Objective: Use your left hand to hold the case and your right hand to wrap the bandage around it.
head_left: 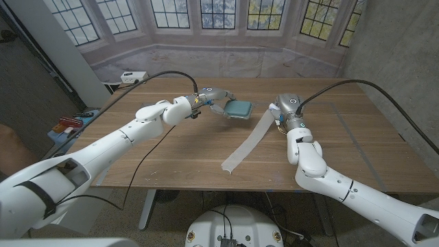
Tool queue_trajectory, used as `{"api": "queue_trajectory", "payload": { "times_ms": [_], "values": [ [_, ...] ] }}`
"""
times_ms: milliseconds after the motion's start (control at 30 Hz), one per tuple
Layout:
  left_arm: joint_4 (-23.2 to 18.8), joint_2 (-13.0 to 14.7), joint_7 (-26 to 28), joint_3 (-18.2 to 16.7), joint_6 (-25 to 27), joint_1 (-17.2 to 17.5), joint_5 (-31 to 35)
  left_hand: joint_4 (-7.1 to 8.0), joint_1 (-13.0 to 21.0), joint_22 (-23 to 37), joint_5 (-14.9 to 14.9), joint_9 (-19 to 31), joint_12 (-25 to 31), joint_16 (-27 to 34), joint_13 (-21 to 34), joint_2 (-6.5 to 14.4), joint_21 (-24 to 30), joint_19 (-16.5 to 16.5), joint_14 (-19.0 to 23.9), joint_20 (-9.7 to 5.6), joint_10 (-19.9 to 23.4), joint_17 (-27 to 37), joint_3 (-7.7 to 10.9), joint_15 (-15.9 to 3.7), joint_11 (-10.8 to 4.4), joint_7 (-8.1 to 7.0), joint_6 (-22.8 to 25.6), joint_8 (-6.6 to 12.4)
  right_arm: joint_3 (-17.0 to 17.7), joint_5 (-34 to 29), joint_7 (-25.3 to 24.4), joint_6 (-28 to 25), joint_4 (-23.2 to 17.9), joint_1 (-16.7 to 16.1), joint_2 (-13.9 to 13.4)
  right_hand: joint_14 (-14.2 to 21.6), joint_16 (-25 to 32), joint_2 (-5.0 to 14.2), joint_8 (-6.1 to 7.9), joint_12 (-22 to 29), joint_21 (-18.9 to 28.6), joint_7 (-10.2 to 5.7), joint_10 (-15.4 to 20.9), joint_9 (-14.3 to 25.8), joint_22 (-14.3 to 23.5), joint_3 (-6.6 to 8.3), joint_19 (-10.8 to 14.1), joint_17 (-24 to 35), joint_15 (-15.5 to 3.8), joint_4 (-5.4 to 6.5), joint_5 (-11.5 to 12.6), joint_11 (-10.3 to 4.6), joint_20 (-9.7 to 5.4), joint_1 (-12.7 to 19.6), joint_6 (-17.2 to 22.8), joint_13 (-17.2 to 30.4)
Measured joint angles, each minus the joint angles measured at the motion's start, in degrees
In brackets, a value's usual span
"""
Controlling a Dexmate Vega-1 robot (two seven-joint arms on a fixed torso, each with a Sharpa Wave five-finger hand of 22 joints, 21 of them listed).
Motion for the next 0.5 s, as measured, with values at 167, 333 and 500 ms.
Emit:
{"api": "queue_trajectory", "payload": {
  "times_ms": [167,333,500],
  "values": [
    [-0.4,0.1,-0.1,-0.2,0.0,0.3,0.0,0.0,0.0,0.0,-0.1,0.0,-0.2,0.0,0.1,0.0,0.0,0.0,0.0,0.0,0.0,0.0,0.0,0.0,0.0,0.0,0.0,0.0,0.3,-0.6,-0.1,1.0,0.4,0.0,0.3,0.3,0.0,0.0,0.0,0.0,0.0,-0.19,0.0,0.0,0.0,0.0,0.0,0.0,-0.34,0.0,0.0,0.0,0.0,0.0,0.2,0.0],
    [-0.7,0.2,-0.1,-0.2,0.0,0.4,0.0,0.0,0.0,0.0,0.0,0.0,-0.2,0.0,0.1,0.0,0.0,0.0,0.0,0.0,0.0,0.0,0.0,0.0,0.0,0.0,0.0,0.0,0.5,-1.0,-0.2,1.9,1.1,0.2,0.8,0.4,0.0,-0.01,0.0,0.0,0.0,-0.2,0.0,0.0,0.0,0.0,0.0,0.2,-0.25,0.0,0.0,0.0,0.0,0.0,0.2,0.0],
    [-1.0,0.3,-0.5,-0.3,0.1,0.5,0.1,0.0,0.0,0.0,0.0,-0.1,-0.2,0.0,0.1,0.0,0.0,0.0,0.0,0.0,0.0,0.0,0.0,0.0,0.0,0.0,0.0,0.0,0.6,-1.3,-0.2,2.8,1.4,0.4,1.1,0.5,0.0,-0.24,0.0,0.0,0.0,0.1,0.0,0.0,0.0,0.0,0.0,0.3,-0.17,0.0,0.0,0.0,0.0,0.2,0.5,0.0]
  ]
}}
